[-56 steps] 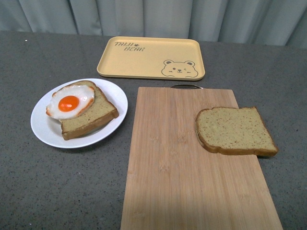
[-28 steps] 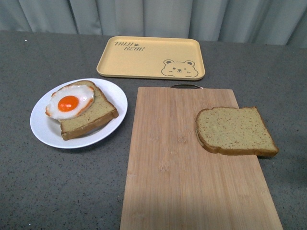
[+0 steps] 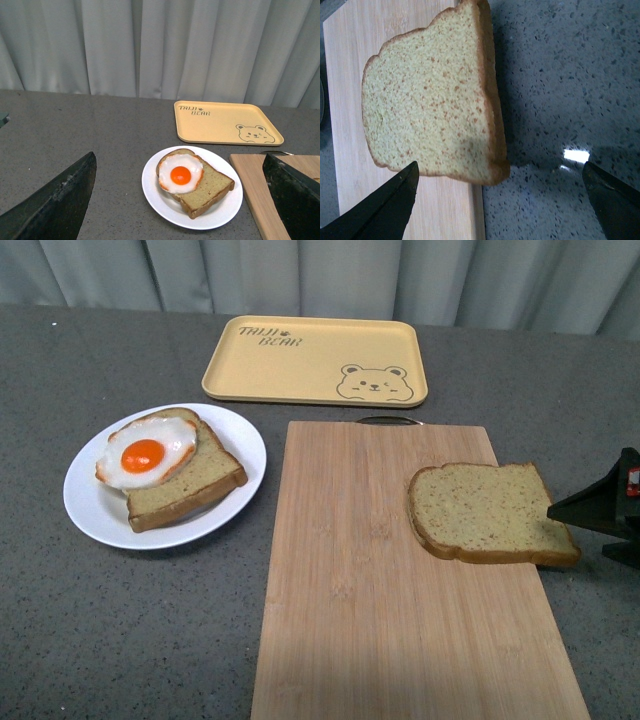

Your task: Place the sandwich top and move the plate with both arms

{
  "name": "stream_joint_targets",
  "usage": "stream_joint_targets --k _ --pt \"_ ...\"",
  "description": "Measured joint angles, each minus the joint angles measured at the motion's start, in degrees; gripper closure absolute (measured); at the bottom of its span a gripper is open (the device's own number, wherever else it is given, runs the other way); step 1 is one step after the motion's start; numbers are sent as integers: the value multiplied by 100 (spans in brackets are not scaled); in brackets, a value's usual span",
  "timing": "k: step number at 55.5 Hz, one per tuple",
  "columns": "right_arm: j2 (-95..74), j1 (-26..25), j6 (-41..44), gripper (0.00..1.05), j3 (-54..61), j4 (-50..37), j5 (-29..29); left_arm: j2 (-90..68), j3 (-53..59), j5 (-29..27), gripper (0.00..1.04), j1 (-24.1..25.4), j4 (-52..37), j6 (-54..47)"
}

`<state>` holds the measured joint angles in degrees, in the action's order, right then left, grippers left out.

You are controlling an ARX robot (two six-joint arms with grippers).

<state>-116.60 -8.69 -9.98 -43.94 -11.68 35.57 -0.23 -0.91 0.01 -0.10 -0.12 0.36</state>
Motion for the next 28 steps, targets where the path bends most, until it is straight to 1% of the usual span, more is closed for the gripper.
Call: stream_joint_targets --k 7,9,13,16,18,28 --pt "-289 136 -109 9 -282 118 57 0 0 0 7 0 0 -2" --pt "-356 170 -155 13 -334 133 57 0 0 0 7 0 0 0" --pt "-503 258 -234 25 -472 197 -7 0 0 0 7 -2 0 -2" --pt "-568 297 -280 32 -538 195 -42 0 0 0 7 0 0 0" --pt "-636 337 -323 40 -601 205 -105 0 0 0 7 0 0 -2" --pt "-739 420 -466 66 -686 254 -142 0 0 0 7 0 0 0"
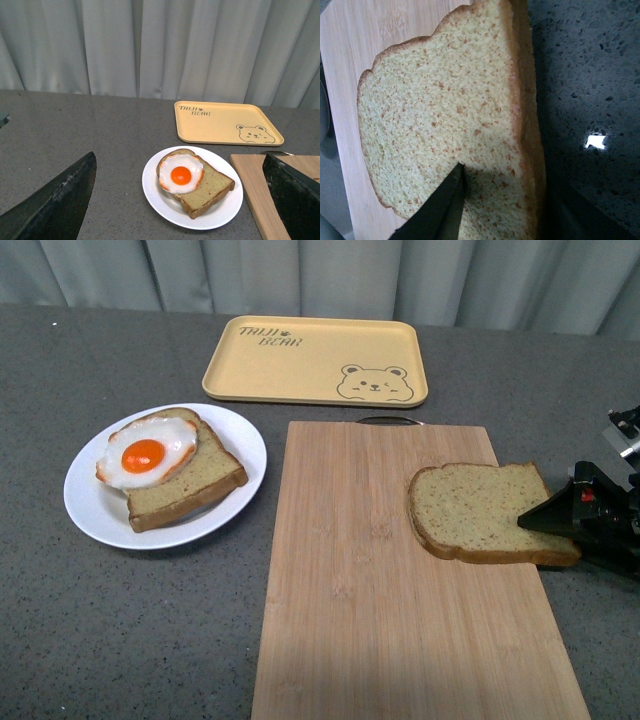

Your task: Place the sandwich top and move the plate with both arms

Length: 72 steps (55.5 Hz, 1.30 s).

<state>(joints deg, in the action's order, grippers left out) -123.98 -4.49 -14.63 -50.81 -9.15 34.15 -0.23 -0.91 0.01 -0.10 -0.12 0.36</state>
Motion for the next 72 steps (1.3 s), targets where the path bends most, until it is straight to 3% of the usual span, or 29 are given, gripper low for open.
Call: stream_joint_targets --k 15,19,31,40,54,72 --pt "295 -57 -105 100 46 201 138 0 0 0 7 0 0 0" --pt "505 -118 -131 102 101 267 221 0 0 0 7 0 0 0" --pt "1510 -35 -525 102 168 79 1314 0 0 0 7 0 0 0" --pt "1729 629 -752 102 74 -348 1766 0 0 0 7 0 0 0" --pt "610 1958 -1357 102 -1104 -839 1679 0 0 0 7 0 0 0" --pt "-796 3084 -1967 102 -2903 -660 1534 0 0 0 7 0 0 0"
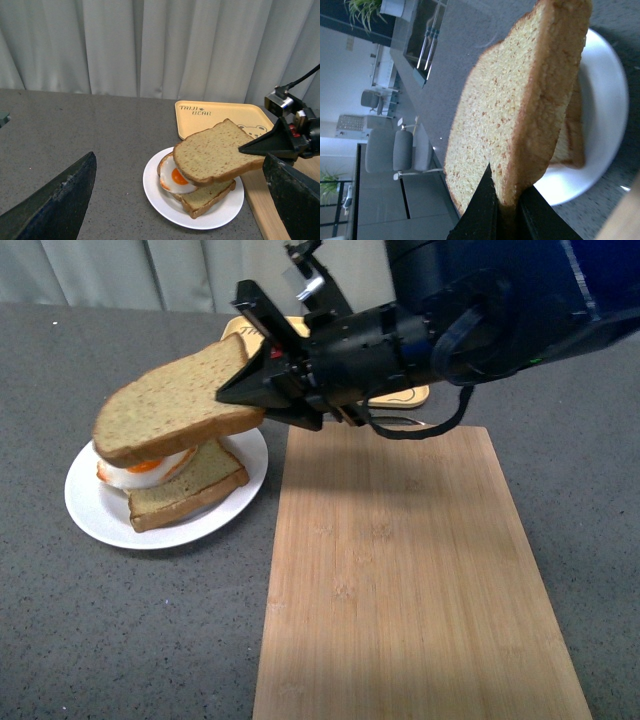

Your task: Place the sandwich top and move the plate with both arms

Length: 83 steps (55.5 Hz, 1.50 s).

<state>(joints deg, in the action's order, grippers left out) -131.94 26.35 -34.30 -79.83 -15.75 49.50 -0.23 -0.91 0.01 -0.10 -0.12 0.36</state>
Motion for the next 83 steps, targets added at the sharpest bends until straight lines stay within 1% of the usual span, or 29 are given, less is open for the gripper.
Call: stream_joint_targets --k 11,24,30,32,35,36,40,47,48,54,58,59,61,62,63,65,66,68,69,70,72,73,76,77,78,81,82,83 --pt "-688 317 -2 102 -1019 568 -175 0 0 -2 7 0 0 -2" --pt "-1115 398 197 102 -1683 1185 -365 0 0 0 7 0 0 0" --pt "-1143 385 317 101 -1764 1320 -439 0 0 0 7 0 0 0" --pt "-1143 376 350 96 -1759 1325 -442 0 0 0 7 0 0 0" --pt "-1137 352 461 84 -1727 1388 -452 0 0 0 7 0 0 0" --pt "-1132 345 496 83 -1716 1408 -459 0 0 0 7 0 0 0" --pt "-1106 280 660 70 -1620 1537 -577 0 0 0 7 -2 0 0" --pt "-911 87 855 49 -1213 1429 -774 0 0 0 7 0 0 0" --pt "-876 68 874 47 -1165 1410 -793 0 0 0 7 0 0 0" --pt "-216 -264 1410 21 -400 1147 -1314 0 0 0 7 0 0 0" --pt "129 -426 1650 9 -31 933 -1523 0 0 -2 7 0 0 0" --pt "164 -442 1668 8 -2 918 -1528 0 0 0 7 0 0 0" --pt "258 -503 1731 9 72 861 -1606 0 0 0 7 0 0 0" --pt "262 -501 1836 11 186 507 -2017 0 0 0 7 0 0 -2" --pt "273 -496 1910 13 289 212 -2304 2 0 -2 7 0 0 -2" --pt "319 -448 2291 20 765 -1108 -3512 2 0 -2 7 0 0 0" --pt "343 -439 2474 23 1034 -1740 -4321 0 0 11 7 0 0 -2" --pt "422 -448 2809 30 1676 -3005 -5346 2 0 9 7 0 0 -2" --pt "516 -476 2975 36 2144 -3775 -5939 0 0 2 7 0 0 0" --pt "560 -490 3014 37 2297 -4004 -6109 0 0 2 7 0 0 -2" --pt "782 -570 3134 44 2857 -4789 -6592 -2 0 2 7 0 0 0" --pt "855 -599 3161 46 2988 -4959 -6631 0 0 0 7 0 0 0" --pt "1370 -787 3274 57 3644 -5681 -6699 4 0 -4 7 0 0 0" --pt "1650 -874 3309 62 3906 -5882 -6655 4 0 -2 7 0 0 0" --pt "1742 -905 3314 64 3989 -5928 -6638 4 0 -2 7 0 0 0" --pt "2214 -1069 3362 75 4448 -6074 -6516 2 0 2 7 0 0 -2" --pt "2275 -1095 3364 77 4520 -6085 -6496 2 0 2 7 0 0 -2" --pt "2437 -1172 3375 82 4747 -6107 -6439 2 0 2 7 0 0 -2"
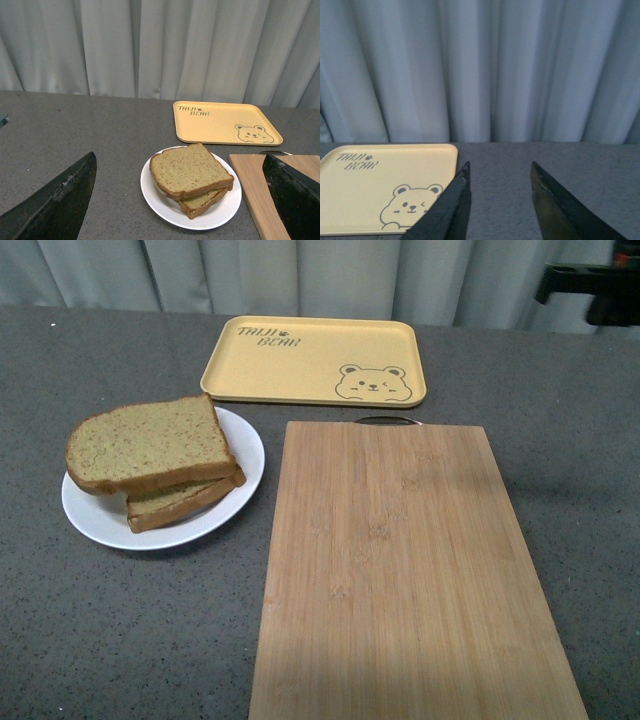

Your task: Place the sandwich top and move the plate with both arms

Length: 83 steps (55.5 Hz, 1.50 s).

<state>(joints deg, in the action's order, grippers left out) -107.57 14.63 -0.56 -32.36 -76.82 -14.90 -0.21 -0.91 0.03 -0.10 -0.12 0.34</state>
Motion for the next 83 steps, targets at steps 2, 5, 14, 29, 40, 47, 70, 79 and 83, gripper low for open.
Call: stream_joint_targets --k 2,5,14,29,40,47,70,79,83 --pt "223 -107 20 91 374 -7 101 0 0 0 7 0 0 2" --pt "538 -227 37 103 831 -7 247 0 0 0 7 0 0 0" --pt "1445 -463 61 104 1574 90 549 0 0 -4 7 0 0 0" --pt "2857 -839 59 104 2444 704 870 0 0 -2 7 0 0 0" --pt "4363 -1032 59 104 2712 1926 1093 0 0 -2 7 0 0 0" --pt "4972 -1397 59 104 2881 2350 1451 0 0 -2 7 0 0 2" --pt "6929 -1449 59 104 3195 3967 1484 0 0 -2 7 0 0 0" --pt "7554 -1449 59 104 3211 4533 1484 0 0 -2 7 0 0 2" --pt "7770 -1449 59 104 3211 4732 1484 0 0 -2 7 0 0 2"
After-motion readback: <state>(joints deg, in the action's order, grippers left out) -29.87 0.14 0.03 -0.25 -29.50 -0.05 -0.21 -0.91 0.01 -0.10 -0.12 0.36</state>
